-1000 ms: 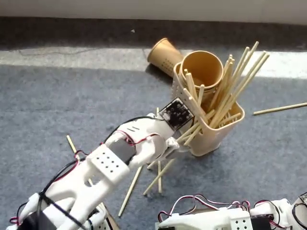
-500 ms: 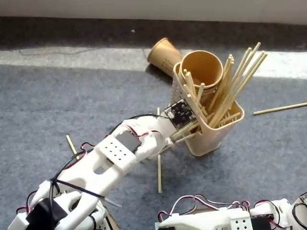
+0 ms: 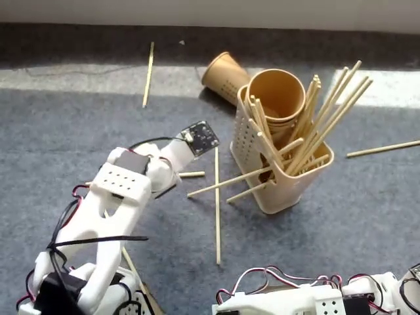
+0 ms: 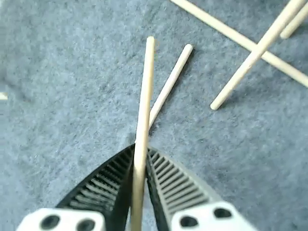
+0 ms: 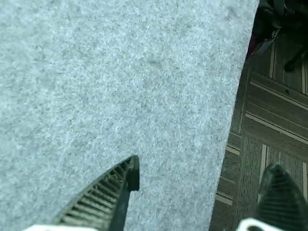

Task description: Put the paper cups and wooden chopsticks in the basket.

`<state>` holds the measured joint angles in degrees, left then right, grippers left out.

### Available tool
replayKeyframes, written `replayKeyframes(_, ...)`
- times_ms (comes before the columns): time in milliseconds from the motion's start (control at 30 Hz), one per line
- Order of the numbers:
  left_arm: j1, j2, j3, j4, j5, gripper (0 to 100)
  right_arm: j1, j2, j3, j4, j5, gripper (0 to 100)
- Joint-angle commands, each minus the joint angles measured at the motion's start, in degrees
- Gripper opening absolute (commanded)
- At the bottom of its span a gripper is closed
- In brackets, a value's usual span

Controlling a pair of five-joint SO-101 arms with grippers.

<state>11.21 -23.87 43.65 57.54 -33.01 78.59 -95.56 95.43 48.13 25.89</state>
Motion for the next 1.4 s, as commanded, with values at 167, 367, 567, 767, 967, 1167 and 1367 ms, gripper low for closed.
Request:
replayKeyframes(167,-5.0,0.2,-2.9,0.9,-0.7,16,0.7,-0.5,1.0,-2.0,1.6,38.2)
replayKeyframes(367,-5.4,0.2,-3.3,-2.8,-0.8,23,-7.3,-0.5,1.4,-1.7,1.6,38.2)
replayKeyframes(567,-5.9,0.3,-2.9,-6.8,0.0,26,-14.9,-0.4,-1.8,8.3,3.9,38.2)
replayKeyframes(767,3.6,-1.5,-4.6,-2.2,5.9,30,-16.7,-0.5,-4.5,13.5,2.1,38.2)
replayKeyframes(967,18.2,-4.1,-4.8,-5.3,9.7,30,-16.3,-0.5,-4.1,13.6,2.3,38.2)
replayKeyframes(1167,18.3,6.0,-5.1,-19.7,9.8,30,-16.2,-0.5,-3.4,13.8,2.2,38.2)
replayKeyframes(1367,21.6,17.1,-5.5,-27.4,9.8,30,-16.7,-0.5,-1.3,13.3,2.3,38.2)
